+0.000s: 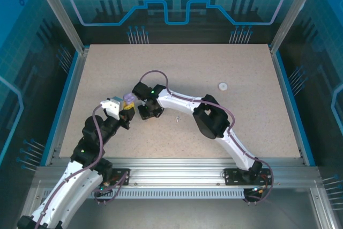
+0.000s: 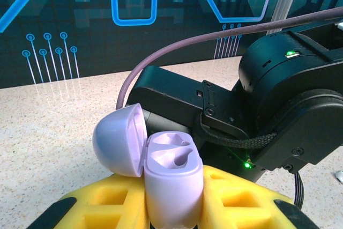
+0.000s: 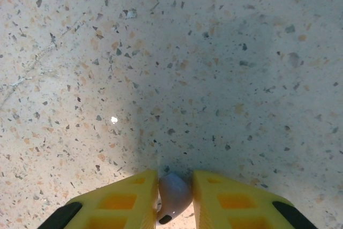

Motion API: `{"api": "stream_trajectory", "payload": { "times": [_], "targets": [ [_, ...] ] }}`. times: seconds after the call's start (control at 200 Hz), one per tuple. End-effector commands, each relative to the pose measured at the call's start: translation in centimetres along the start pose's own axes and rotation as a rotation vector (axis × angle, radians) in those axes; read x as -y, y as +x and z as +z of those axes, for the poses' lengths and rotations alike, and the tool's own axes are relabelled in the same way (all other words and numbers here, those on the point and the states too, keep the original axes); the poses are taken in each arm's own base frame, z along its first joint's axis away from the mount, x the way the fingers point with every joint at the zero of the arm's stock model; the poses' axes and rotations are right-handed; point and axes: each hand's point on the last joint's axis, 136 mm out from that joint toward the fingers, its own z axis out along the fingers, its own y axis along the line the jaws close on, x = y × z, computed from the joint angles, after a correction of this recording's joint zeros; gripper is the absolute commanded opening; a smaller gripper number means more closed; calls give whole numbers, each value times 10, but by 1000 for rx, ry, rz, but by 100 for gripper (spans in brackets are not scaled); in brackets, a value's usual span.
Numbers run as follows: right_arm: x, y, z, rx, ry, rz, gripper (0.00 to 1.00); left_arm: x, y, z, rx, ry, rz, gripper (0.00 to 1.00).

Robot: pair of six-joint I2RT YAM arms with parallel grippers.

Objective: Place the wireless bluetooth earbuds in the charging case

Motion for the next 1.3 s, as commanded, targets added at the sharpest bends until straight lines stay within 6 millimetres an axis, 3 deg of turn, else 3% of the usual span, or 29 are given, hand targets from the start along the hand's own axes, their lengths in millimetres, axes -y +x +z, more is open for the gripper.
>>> {"api": "stream_trajectory", "payload": {
  "times": [0.0,0.44,0.48,0.885,1.296],
  "targets": [
    [9,22,14,-78,67,9,23,-2,-20,-4,66,-17,10,26],
    [12,14,-15,-5,65,13,19,4,-6,8,16,28,-37,25],
    [10,10,-30,22,51,17,19,4,-3,10,9,34,-45,24],
    [45,22,-58,58,23,124,19,12,42,33,-85,76,-79,23],
    [77,18,-120,175,12,183,19,42,82,61,-214,180,-26,23]
  ]
}}
